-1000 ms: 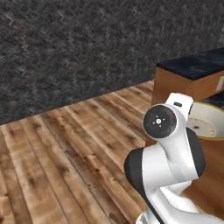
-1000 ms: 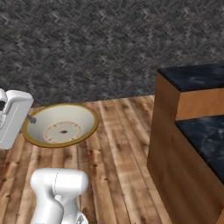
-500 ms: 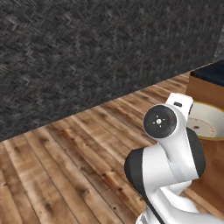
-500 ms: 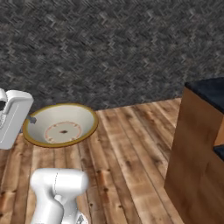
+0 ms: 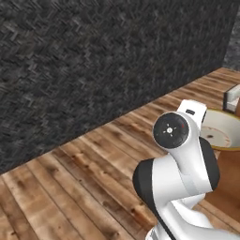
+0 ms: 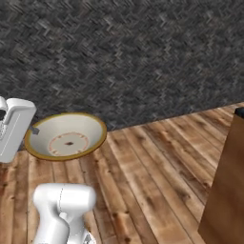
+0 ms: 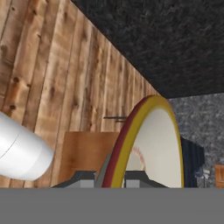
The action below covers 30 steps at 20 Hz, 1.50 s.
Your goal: Pick up the bowls from the cabinet and place each bowl in front of a stool on the dining counter.
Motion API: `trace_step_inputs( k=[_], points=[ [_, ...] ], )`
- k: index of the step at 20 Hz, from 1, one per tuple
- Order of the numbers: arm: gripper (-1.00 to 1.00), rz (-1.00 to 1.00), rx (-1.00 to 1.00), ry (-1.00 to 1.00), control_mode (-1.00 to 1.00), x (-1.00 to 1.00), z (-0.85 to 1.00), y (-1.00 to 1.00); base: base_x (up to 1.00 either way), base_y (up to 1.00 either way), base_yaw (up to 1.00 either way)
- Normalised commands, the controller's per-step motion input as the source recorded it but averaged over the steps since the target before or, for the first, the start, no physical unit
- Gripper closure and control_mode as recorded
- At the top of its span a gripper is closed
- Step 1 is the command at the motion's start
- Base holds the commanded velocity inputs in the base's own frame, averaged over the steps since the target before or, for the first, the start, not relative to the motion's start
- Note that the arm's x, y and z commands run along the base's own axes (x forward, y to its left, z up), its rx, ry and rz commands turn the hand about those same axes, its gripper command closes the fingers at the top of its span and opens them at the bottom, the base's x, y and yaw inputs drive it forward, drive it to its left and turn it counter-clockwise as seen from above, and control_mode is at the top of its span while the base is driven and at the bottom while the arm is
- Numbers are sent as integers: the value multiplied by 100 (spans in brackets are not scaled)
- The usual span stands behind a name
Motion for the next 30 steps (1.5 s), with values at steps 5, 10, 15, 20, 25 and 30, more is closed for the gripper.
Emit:
trace_step_inputs(
  k=[5, 10, 15, 20, 25, 30],
  points=[
    [100, 0, 0, 0, 100, 0, 0, 0, 100, 74, -26],
    [100, 0, 0, 0, 100, 0, 0, 0, 100, 63, -31],
    [100, 0, 0, 0, 100, 0, 0, 0, 100, 58, -36],
    [100, 0, 0, 0, 100, 0, 0, 0, 100, 48, -46],
    [100, 0, 0, 0, 100, 0, 0, 0, 100, 27, -49],
    [100, 0, 0, 0, 100, 0, 0, 0, 100, 24, -48]
  ],
)
